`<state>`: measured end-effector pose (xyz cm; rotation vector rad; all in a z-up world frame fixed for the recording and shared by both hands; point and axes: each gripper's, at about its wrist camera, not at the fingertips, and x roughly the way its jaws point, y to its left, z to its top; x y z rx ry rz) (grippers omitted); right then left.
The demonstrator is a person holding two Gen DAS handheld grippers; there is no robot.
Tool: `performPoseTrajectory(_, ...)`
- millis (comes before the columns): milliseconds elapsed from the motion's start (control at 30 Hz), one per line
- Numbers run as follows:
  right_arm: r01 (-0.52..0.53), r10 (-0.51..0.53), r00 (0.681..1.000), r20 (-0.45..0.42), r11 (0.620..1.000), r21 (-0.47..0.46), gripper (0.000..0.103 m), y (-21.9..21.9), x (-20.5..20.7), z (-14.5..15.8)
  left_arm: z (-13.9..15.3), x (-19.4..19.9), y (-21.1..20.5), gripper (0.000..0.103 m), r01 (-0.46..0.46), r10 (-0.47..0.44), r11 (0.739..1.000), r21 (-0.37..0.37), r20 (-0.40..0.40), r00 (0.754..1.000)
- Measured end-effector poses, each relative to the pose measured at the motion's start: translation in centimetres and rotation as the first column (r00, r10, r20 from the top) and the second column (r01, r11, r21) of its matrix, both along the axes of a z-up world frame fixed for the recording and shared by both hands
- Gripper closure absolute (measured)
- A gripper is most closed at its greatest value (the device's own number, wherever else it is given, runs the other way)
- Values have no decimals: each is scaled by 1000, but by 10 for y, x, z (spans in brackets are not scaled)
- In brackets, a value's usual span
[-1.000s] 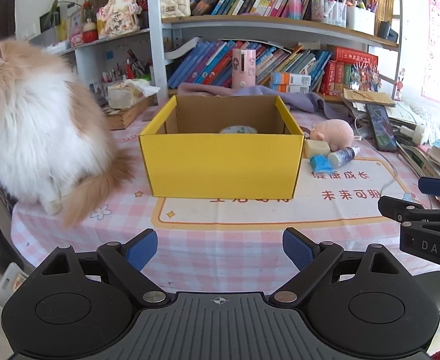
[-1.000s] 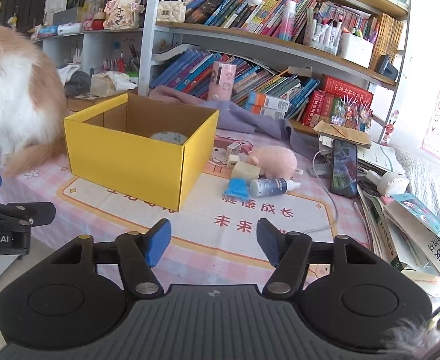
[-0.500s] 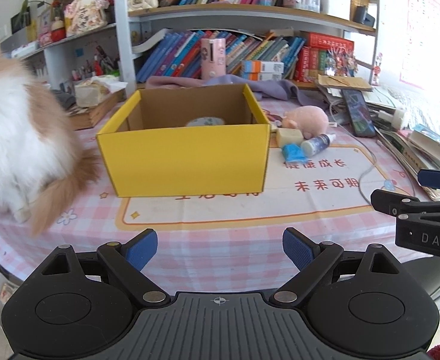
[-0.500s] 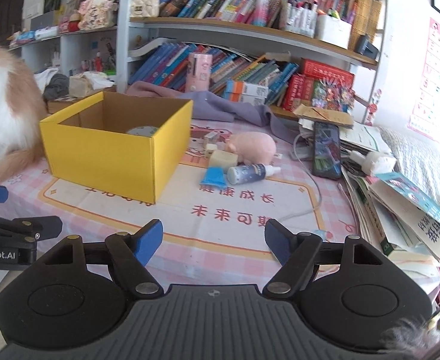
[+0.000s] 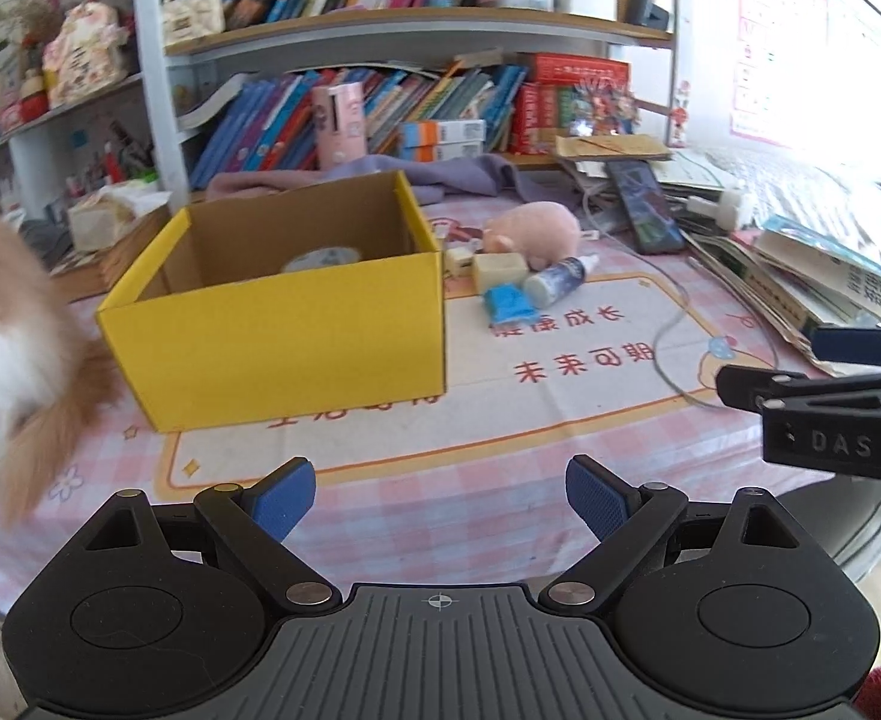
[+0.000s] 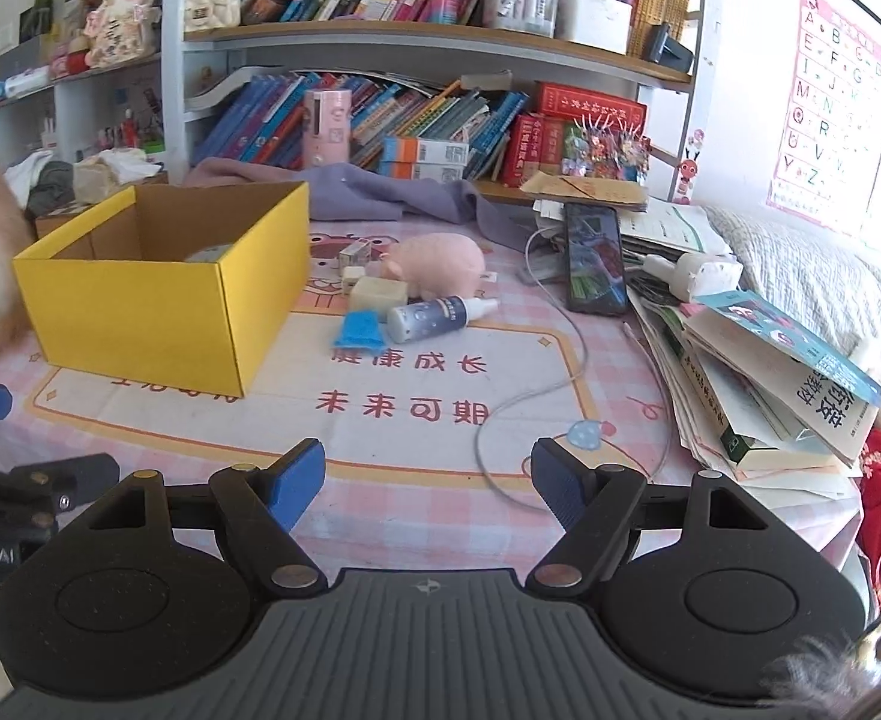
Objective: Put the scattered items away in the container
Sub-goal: 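Withdraw both tools from the box back over the table, then reach the left tool to the blue eraser while the right tool reaches the spray bottle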
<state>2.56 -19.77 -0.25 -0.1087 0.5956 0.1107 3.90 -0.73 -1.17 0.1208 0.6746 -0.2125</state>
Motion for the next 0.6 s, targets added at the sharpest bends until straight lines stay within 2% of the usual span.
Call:
performPoseTrajectory(233, -22, 22, 1000, -6, 1000, 3, 29, 1, 17, -1, 2, 9, -10, 10, 49, -50, 999, 12, 23, 999)
performPoseTrajectory(600, 1, -1, 999, -43, 1000, -4, 29, -19, 52, -9, -7, 40, -39, 10, 133, -133, 991, 2, 11, 991)
